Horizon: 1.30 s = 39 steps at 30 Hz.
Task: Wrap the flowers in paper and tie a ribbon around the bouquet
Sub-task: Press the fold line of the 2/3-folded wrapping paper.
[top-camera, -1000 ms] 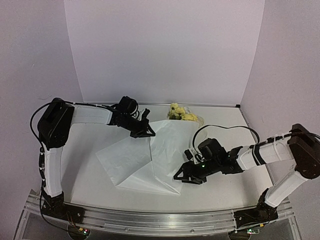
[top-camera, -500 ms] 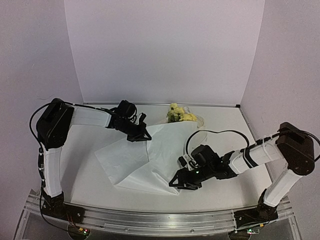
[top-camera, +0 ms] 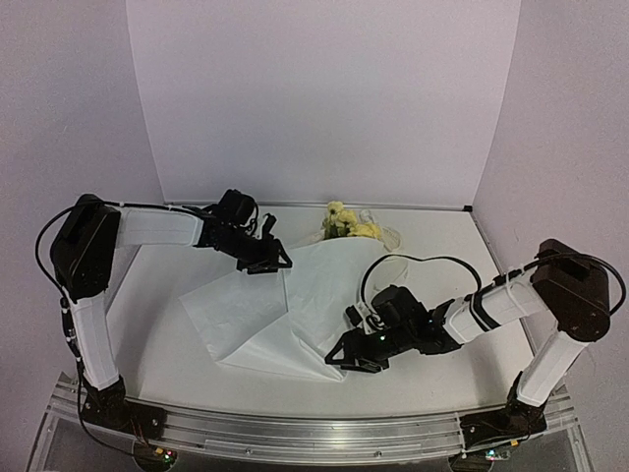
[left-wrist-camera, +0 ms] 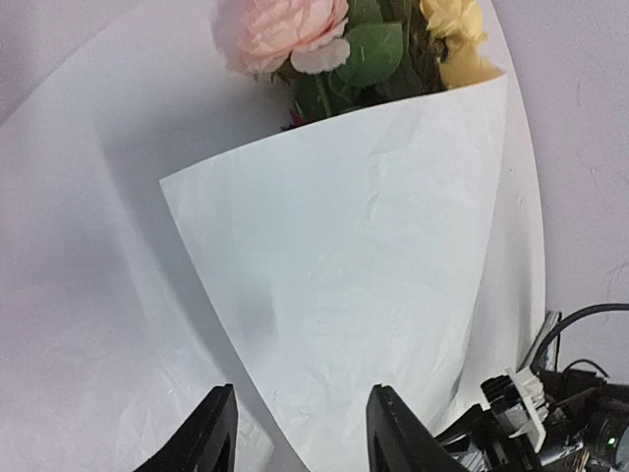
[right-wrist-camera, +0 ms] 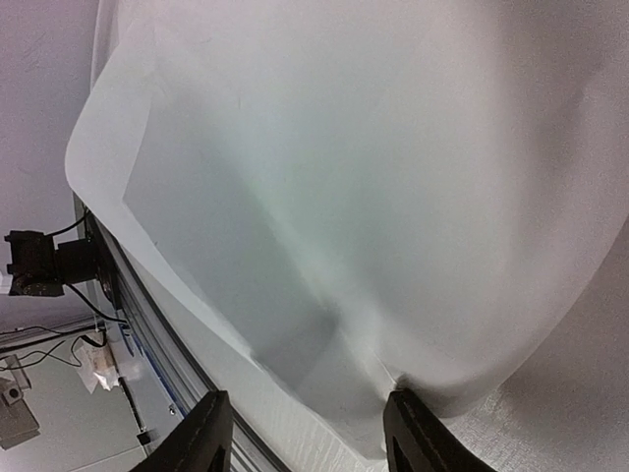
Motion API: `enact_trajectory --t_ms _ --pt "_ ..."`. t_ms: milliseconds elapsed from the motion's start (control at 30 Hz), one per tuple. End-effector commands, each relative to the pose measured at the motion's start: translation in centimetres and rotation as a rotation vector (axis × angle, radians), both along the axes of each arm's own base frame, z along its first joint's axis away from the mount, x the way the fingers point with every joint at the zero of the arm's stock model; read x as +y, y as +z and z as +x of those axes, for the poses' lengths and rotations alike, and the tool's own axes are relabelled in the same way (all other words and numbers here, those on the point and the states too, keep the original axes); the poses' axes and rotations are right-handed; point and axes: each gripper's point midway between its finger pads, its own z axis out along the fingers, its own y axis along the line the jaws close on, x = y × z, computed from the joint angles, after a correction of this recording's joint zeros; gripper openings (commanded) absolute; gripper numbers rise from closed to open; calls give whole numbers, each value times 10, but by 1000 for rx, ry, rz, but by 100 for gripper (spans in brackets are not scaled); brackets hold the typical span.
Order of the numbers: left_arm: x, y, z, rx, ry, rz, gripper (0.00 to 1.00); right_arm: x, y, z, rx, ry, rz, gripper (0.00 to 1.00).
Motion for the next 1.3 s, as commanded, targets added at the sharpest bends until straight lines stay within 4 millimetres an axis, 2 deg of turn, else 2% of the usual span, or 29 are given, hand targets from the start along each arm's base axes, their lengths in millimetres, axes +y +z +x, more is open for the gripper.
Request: enact_trajectory --t_ms 0,133,300,467,567,633,700,1000,1133,1267 --pt "1 58 -15 -164 -17 39 49 7 16 7 -17 -21 18 49" --pt "-8 60 -45 -198 -49 123 47 14 32 9 -28 -14 43 38" --pt "-48 44 -94 -149 -203 80 30 7 43 8 -61 -3 27 35" --pt "-84 17 -131 -73 -319 37 21 -9 55 4 -115 6 -7 35" --pt "-97 1 -150 -42 -364 52 17 -34 50 0 -139 4 -114 35" --pt "-98 -8 -160 -20 -377 64 15 -51 45 -1 -155 -1 -191 37" --pt "-93 -19 -166 -1 -375 90 13 -59 40 0 -145 -10 -225 38" --pt "-65 -47 -182 48 -356 163 10 -60 25 10 -94 -29 -270 40" --pt "-59 -58 -182 58 -345 189 8 -57 21 21 -78 -65 -287 31" --pt "-58 -59 -182 56 -337 187 8 -47 23 33 -62 -87 -282 22"
